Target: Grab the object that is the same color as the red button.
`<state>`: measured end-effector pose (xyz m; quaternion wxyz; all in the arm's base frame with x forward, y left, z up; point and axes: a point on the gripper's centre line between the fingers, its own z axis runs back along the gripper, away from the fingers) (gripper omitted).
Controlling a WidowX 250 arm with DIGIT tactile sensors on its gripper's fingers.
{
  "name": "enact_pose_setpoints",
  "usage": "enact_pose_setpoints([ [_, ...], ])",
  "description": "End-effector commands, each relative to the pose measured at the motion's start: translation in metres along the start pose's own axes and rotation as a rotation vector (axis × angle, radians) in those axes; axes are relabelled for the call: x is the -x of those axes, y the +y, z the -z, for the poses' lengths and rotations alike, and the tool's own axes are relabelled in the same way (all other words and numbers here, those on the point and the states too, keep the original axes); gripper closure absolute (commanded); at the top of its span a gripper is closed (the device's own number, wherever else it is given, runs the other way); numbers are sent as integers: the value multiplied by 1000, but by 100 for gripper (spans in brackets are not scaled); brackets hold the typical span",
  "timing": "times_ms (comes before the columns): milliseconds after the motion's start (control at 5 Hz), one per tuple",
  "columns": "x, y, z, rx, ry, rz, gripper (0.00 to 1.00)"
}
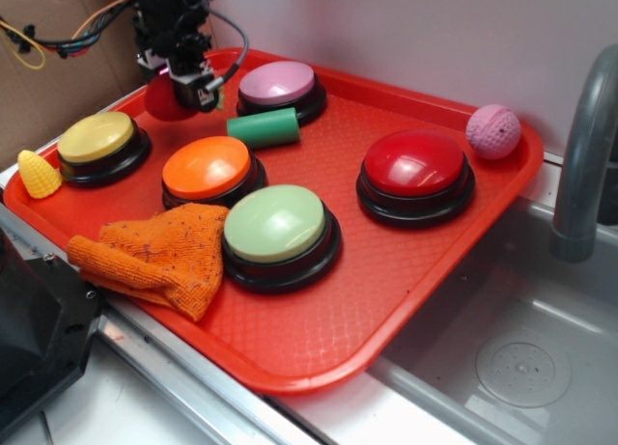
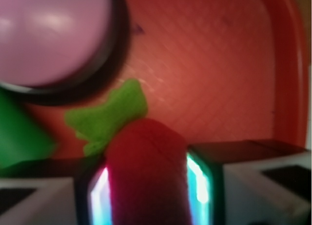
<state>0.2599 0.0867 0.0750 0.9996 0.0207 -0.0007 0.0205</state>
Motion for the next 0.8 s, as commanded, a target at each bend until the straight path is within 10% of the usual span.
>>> enact_pose_setpoints([
  [0,6,-52,-69,-17,-86,63,100],
  [600,25,-94,-75,-89,-33,154,100],
])
